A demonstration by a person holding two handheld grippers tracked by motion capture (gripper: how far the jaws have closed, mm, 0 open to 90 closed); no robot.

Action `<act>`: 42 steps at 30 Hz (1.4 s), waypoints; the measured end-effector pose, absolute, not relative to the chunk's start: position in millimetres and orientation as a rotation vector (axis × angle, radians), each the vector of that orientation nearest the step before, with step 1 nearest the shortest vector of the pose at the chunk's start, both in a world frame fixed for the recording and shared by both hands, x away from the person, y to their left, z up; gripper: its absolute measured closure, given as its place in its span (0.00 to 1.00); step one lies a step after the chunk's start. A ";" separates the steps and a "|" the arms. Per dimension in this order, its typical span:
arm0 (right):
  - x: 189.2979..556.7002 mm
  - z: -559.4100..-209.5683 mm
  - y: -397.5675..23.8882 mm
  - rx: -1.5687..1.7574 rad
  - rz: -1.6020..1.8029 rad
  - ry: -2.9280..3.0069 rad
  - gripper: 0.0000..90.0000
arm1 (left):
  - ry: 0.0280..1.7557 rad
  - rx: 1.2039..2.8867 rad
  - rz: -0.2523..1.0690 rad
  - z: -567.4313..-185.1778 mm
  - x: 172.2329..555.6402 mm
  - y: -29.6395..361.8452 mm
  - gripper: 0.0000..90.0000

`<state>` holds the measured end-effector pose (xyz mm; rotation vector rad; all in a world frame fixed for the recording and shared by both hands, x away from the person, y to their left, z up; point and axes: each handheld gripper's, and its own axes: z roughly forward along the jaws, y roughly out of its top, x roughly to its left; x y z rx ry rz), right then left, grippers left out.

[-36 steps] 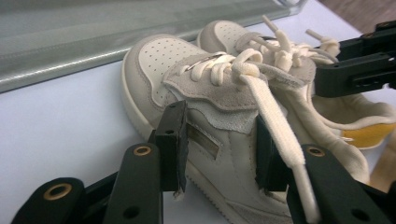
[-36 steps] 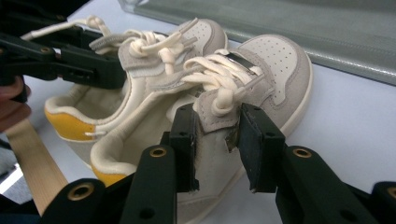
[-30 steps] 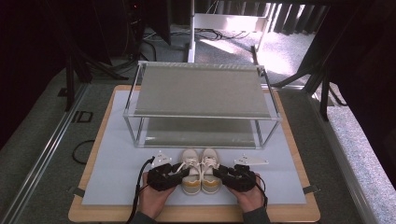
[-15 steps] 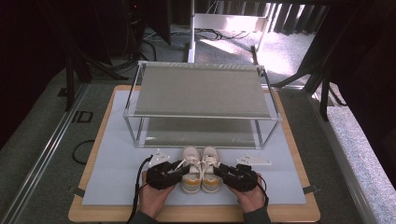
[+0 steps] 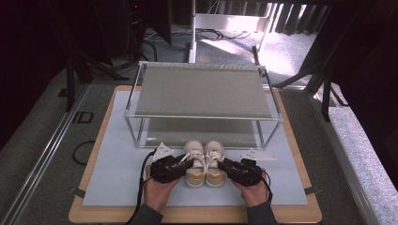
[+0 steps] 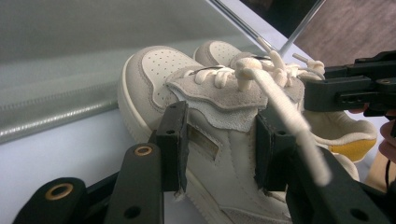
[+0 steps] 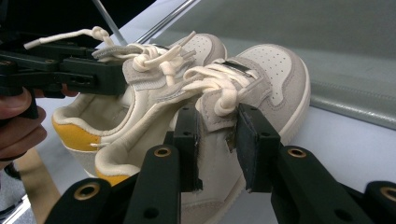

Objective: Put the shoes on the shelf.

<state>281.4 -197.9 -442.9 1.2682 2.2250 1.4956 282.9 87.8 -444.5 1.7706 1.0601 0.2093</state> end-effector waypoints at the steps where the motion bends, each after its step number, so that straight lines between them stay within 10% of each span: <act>1: 282.5 -442.8 -197.8 1.274 1.494 2.221 0.79 | 1.063 1.767 0.209 -444.9 284.6 87.5 0.67; 42: 348.3 -445.6 -205.0 1.354 1.602 2.049 0.79 | 1.124 1.625 0.287 -445.7 349.2 72.7 0.67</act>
